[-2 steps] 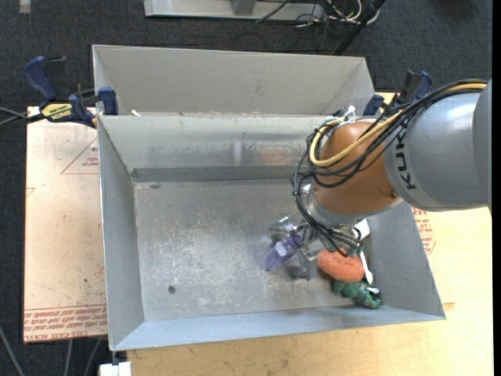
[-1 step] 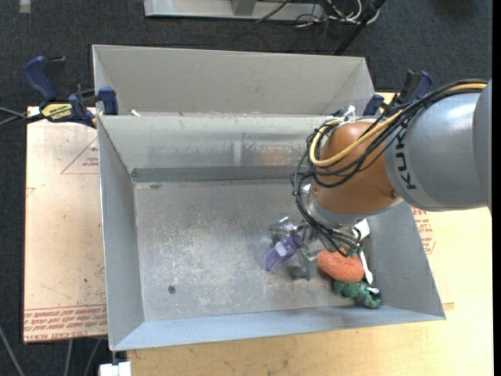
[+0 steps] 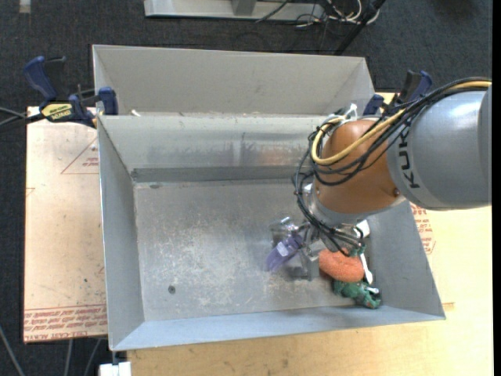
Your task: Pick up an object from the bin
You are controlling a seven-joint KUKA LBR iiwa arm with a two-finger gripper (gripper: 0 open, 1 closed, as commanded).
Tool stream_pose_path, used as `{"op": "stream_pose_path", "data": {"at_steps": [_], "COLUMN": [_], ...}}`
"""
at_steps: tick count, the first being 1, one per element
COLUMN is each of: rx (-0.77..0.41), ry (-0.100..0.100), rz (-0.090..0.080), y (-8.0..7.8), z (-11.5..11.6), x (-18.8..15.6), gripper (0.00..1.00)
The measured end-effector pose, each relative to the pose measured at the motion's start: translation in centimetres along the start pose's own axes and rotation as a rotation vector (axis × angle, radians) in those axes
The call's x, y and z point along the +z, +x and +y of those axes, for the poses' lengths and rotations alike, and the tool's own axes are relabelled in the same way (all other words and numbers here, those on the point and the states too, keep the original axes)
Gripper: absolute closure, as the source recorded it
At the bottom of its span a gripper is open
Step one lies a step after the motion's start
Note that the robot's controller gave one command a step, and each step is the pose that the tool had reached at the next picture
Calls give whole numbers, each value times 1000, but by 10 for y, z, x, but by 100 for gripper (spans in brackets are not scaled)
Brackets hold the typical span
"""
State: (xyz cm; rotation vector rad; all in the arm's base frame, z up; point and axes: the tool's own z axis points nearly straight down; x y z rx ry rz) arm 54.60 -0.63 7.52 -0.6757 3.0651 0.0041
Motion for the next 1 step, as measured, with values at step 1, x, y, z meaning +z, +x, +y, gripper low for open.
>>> {"op": "stream_pose_path", "data": {"at_steps": [1], "rx": [22], "ry": [4], "rz": [-12], "y": [-7], "z": [0], "x": [-221], "gripper": [100]}}
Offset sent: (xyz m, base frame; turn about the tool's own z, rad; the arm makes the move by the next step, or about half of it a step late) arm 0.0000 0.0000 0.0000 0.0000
